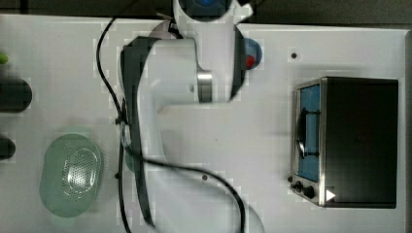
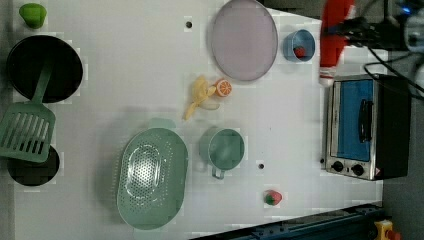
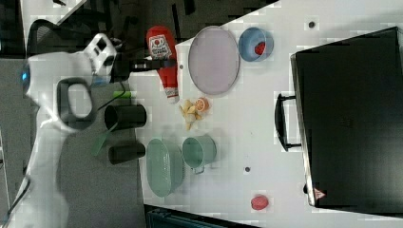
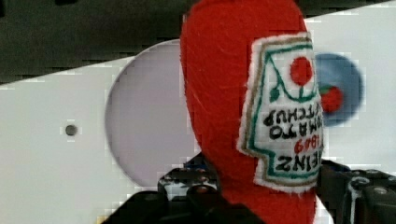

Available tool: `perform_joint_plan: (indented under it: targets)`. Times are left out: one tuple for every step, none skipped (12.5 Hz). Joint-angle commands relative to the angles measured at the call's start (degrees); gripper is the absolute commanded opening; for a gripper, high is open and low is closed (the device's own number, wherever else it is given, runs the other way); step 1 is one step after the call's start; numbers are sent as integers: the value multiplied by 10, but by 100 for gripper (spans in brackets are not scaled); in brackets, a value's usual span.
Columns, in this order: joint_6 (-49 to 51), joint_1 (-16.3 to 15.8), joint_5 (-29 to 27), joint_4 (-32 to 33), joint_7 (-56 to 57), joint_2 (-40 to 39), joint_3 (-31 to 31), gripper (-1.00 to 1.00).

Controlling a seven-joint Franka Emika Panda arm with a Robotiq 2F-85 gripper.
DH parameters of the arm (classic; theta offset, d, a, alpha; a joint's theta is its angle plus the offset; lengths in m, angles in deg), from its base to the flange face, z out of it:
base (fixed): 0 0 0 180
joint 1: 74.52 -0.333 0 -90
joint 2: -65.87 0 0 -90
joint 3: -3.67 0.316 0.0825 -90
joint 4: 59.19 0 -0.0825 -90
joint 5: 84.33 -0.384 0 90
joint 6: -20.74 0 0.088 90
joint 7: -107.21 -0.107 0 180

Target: Pick ketchup from plate and place it on table.

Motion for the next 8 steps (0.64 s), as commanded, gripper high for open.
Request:
perform_joint_plan:
  targets:
    - [7,38,-18,100,8,54,0,19]
    - [3,41,-18,138,8,79,-3,19]
    - [-7,42,-18,178,8,103,-6,19]
    - [-21,42,-18,219,8,126,-9,19]
    - [-37,42,-18,258,8,143,-11,19]
    - [-57,42,-18,295,8,154,-11,19]
    - [-78,42,-18,327,8,159,-12,19]
    - [-99,42,-18,355,8,158,-13,19]
